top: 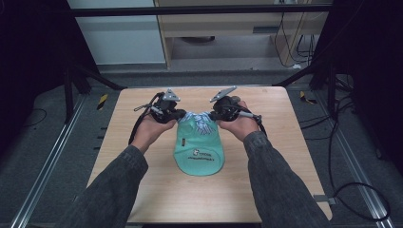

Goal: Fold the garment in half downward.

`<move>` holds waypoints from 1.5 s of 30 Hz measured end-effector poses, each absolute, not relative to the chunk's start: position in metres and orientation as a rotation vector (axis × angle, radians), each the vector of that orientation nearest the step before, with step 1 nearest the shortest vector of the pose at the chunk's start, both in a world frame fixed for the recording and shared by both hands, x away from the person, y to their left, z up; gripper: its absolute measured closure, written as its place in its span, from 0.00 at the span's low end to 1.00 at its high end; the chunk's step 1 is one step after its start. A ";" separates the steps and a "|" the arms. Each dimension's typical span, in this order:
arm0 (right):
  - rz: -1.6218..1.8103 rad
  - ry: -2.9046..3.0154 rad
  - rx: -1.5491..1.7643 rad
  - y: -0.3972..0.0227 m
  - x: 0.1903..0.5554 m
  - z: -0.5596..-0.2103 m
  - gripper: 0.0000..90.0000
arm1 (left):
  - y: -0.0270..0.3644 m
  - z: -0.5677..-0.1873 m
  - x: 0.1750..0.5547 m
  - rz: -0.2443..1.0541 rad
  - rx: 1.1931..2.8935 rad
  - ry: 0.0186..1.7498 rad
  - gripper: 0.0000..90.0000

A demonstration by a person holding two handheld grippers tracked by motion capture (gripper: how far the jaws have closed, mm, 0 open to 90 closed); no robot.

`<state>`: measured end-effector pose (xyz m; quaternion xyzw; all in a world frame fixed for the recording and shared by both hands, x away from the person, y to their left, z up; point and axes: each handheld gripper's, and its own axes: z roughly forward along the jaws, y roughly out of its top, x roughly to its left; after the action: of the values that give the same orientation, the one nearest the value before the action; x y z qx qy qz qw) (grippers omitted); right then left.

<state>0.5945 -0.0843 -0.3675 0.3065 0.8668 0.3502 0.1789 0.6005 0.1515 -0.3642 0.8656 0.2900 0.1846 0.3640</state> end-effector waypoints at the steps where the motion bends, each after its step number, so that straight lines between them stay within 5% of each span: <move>1: 0.990 2.447 0.866 -0.084 0.595 -0.367 0.94 | 0.151 -0.364 0.602 0.476 2.222 0.750 0.96; 45: 0.963 2.410 0.778 -0.097 0.542 -0.409 0.94 | 0.135 -0.392 0.541 0.576 2.250 0.650 0.96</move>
<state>0.5425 -0.0970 -0.4091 0.2806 0.8688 0.3472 0.2143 0.5411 0.1346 -0.3916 0.8715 0.2516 0.2231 0.3569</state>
